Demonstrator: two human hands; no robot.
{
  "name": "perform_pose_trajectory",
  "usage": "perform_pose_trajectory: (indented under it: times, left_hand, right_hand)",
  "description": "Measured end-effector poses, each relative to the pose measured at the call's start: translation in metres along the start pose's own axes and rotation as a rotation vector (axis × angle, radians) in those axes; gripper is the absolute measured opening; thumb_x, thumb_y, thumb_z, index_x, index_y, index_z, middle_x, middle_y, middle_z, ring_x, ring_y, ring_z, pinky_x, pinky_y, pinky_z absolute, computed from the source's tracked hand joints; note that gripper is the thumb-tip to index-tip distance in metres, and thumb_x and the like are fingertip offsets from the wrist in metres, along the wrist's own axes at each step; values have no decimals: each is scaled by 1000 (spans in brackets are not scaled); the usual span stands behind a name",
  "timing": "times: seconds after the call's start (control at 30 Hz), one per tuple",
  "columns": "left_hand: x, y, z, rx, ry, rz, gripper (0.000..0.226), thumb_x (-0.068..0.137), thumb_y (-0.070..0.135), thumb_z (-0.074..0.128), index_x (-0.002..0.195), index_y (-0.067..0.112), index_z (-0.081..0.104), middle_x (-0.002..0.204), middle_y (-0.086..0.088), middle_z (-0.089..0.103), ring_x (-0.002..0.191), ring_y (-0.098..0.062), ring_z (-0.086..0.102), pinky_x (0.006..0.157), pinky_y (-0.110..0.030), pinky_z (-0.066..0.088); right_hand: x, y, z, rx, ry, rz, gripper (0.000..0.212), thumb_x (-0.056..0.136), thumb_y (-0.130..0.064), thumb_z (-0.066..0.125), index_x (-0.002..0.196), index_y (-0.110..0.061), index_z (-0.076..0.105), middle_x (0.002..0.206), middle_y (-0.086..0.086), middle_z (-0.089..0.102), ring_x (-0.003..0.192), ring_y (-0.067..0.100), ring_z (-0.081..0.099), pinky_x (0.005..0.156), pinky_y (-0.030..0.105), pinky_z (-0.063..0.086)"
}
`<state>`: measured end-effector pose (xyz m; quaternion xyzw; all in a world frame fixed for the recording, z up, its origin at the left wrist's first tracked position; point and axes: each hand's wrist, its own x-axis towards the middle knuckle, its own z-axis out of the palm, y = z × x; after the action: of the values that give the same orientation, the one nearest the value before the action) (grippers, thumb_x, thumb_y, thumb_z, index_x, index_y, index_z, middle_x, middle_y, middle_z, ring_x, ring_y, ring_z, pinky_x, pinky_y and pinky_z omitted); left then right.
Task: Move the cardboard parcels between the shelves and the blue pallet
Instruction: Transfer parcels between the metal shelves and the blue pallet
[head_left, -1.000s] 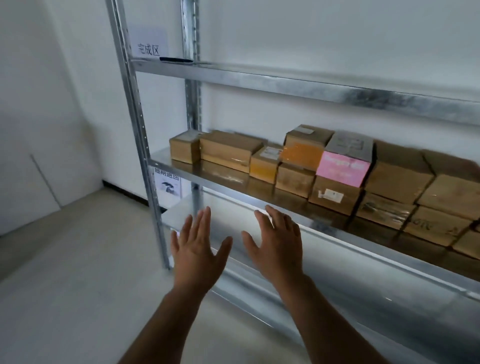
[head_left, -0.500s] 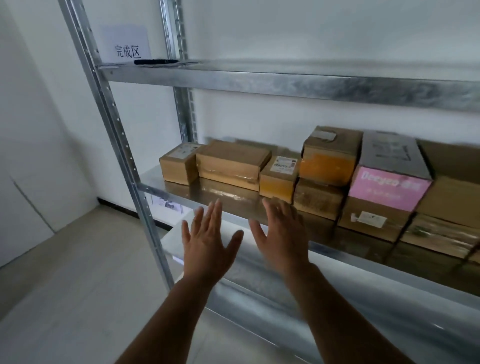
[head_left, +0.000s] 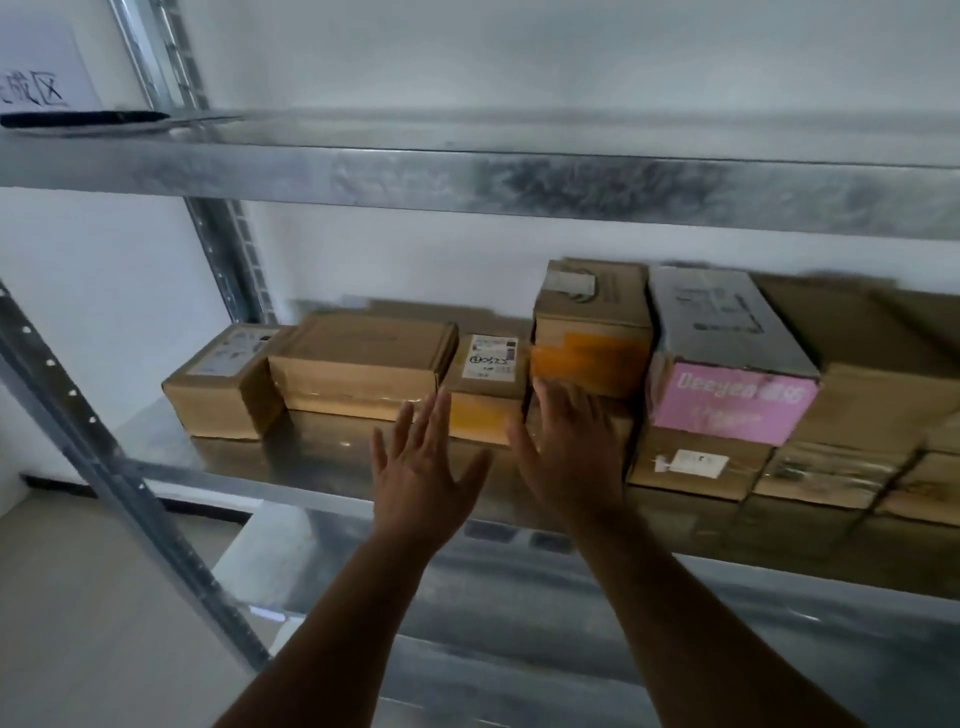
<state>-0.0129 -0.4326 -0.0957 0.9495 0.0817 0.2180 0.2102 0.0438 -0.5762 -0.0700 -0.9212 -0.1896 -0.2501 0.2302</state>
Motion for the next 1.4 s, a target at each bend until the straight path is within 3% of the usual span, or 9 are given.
perform_pose_trajectory:
  times: [0.1, 0.43, 0.57, 0.7, 0.83, 0.97, 1.1, 1.23, 1.4]
  left_hand:
    - [40, -1, 10, -19, -22, 67, 78, 87, 62, 37, 149, 29, 2, 158, 4, 10, 144, -16, -2, 117, -46, -1]
    - [151, 32, 40, -271, -85, 208, 73, 89, 54, 46, 147, 17, 21, 149, -9, 34, 136, -29, 32, 110, -47, 26]
    - [177, 41, 54, -450, -126, 174, 58, 89, 45, 54, 136, 16, 37, 130, -10, 54, 117, -27, 52, 89, -35, 39]
    - [196, 41, 60, -580, -337, 116, 37, 92, 52, 44, 118, 26, 51, 94, 12, 60, 78, 0, 55, 61, -18, 39]
    - [206, 37, 52, -646, -163, -26, 37, 92, 53, 42, 77, 22, 56, 64, 1, 58, 61, -20, 61, 54, -29, 45]
    - [206, 28, 42, -599, -125, -51, 26, 94, 40, 46, 99, 18, 59, 69, 8, 54, 63, -14, 57, 62, -31, 46]
    - [203, 26, 34, -565, -239, 13, 21, 95, 35, 47, 111, 24, 54, 69, 9, 54, 58, -9, 55, 48, -23, 37]
    - [202, 21, 25, -786, -452, -18, 27, 94, 29, 50, 120, 26, 48, 91, 3, 60, 79, -15, 61, 64, -35, 54]
    - [183, 7, 12, -1050, -609, -39, 47, 92, 12, 54, 115, 50, 37, 93, 16, 62, 78, -1, 66, 59, -19, 50]
  right_hand:
    - [26, 8, 3, -4, 115, 102, 48, 89, -34, 59, 125, -3, 55, 119, 18, 60, 108, 34, 58, 85, 41, 47]
    - [77, 49, 2, -25, 110, 480, 71, 95, -48, 42, 149, -7, 21, 151, 16, 28, 139, 30, 27, 112, 42, 24]
    - [88, 56, 6, 31, 88, 552, 71, 95, -48, 42, 150, -11, 15, 154, 12, 25, 141, 29, 22, 113, 44, 20]
    - [96, 57, 8, 86, 34, 577, 70, 96, -48, 41, 150, -17, 11, 151, 9, 25, 139, 28, 23, 112, 47, 23]
    - [105, 53, -1, 149, 138, 601, 60, 94, -47, 42, 142, -15, 29, 134, 14, 41, 122, 30, 42, 97, 43, 38]
    - [109, 50, -3, 161, 87, 648, 40, 97, -46, 36, 120, -16, 49, 116, 8, 51, 101, 19, 50, 90, 41, 45]
    - [110, 47, 1, 256, -13, 762, 32, 99, -31, 36, 122, -12, 48, 121, 13, 51, 107, 26, 52, 96, 45, 44]
    - [111, 49, -9, 438, -120, 837, 31, 99, -24, 39, 125, -9, 46, 120, 17, 54, 108, 33, 54, 95, 44, 44]
    - [87, 48, -22, 678, -162, 603, 60, 94, -13, 43, 146, -36, 23, 134, 3, 43, 114, 19, 48, 86, 35, 50]
